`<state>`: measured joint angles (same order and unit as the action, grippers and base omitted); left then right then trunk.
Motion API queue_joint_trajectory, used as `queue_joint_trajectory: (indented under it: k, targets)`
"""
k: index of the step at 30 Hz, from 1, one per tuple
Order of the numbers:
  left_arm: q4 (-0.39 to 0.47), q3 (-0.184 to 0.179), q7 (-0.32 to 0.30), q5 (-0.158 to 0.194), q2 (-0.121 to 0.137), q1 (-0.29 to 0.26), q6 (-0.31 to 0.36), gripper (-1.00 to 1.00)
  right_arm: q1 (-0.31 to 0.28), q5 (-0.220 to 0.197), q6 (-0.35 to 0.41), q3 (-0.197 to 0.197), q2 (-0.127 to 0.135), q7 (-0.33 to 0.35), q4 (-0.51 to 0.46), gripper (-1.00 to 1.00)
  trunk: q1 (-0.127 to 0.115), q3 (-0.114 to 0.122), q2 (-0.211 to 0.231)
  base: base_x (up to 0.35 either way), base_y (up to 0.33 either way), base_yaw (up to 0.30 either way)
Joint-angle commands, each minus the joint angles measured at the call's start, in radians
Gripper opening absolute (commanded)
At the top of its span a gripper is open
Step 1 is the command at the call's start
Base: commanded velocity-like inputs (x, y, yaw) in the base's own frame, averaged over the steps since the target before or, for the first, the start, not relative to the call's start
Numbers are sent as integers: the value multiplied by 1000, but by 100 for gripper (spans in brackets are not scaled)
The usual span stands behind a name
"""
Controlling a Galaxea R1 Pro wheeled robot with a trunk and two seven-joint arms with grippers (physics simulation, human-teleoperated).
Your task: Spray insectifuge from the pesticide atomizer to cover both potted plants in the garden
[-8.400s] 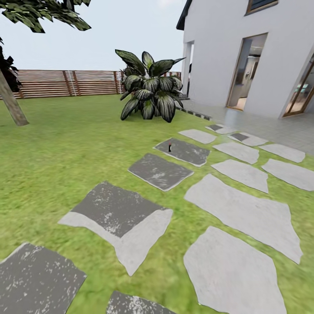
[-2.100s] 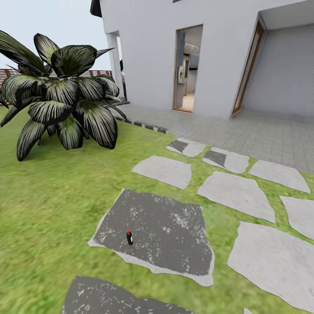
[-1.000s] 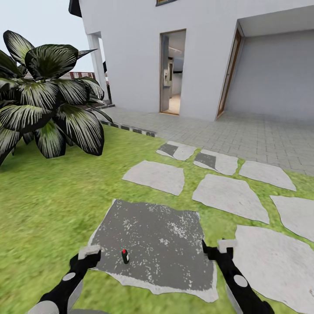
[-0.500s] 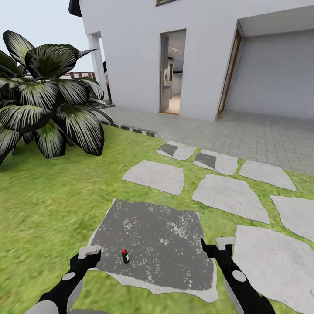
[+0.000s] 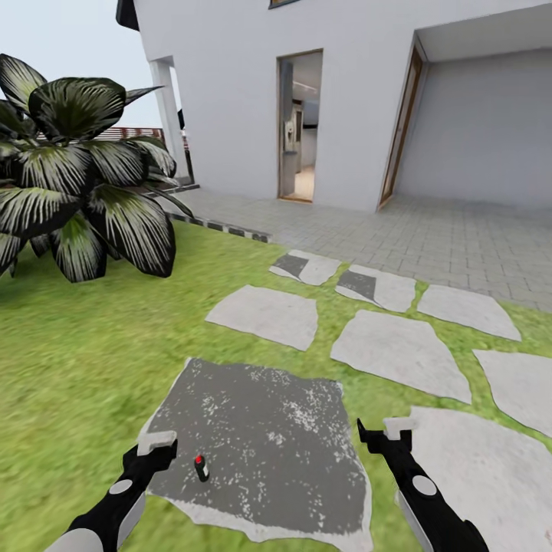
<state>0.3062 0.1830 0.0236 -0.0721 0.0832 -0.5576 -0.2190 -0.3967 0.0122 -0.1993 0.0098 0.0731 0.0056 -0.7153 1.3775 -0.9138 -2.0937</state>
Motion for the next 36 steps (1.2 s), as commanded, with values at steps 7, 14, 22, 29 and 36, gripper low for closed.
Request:
queue_joint_trajectory:
  k: [7, 14, 22, 29, 36]
  targets:
    - [0, 4, 3, -8, 0, -2, -5, 100, -1, 1, -3, 1, 0, 1, 2, 100, 0, -1, 0, 104, -252, 0]
    - [2, 6, 4, -8, 0, -2, -5, 100, -1, 0, -4, 1, -1, 1, 2, 100, 0, -1, 0, 6, -275, 129]
    - [5, 7, 3, -8, 0, -1, -6, 100, -1, -1, -5, 0, -1, 0, 1, 100, 0, -1, 0, 0, -272, 86]
    - [6, 6, 3, -8, -1, -1, -6, 100, -1, -1, -5, -1, -1, -1, 0, 100, 0, -1, 0, 0, -59, 3]
    - [-5, 4, 2, -12, 0, 2, -61, 100, -1, 0, -5, -1, -1, 0, 2, 100, 16, -13, -28, 0, -3, 0]
